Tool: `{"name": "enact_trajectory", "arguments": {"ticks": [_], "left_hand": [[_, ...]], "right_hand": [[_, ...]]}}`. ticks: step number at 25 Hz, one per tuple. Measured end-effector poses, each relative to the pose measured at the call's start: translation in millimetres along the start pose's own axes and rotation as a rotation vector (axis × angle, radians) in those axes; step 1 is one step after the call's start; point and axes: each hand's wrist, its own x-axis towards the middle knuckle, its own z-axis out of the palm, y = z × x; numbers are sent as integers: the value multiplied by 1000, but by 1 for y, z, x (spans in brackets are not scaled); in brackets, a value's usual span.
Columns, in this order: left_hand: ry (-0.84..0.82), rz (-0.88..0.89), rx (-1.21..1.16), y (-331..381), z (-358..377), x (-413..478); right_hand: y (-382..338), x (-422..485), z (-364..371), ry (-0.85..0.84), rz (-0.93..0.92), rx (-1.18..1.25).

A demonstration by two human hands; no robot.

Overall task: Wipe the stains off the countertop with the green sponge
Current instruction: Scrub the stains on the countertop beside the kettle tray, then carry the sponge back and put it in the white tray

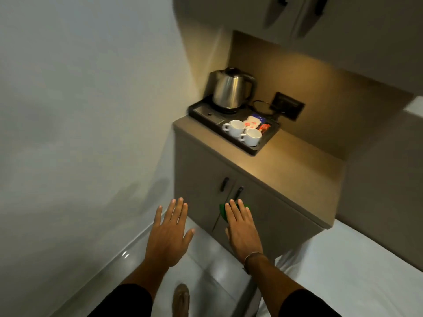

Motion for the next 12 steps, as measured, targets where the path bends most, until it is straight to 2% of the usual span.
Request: {"name": "enact_trajectory", "arguments": {"ticks": [8, 12], "left_hand": [[-27, -490, 42, -168, -28, -281], [-38, -667, 72, -232, -43, -399]], "right_hand": [[-290, -101, 51, -168, -450, 176], [-425, -154, 62, -220, -622, 186]]}}
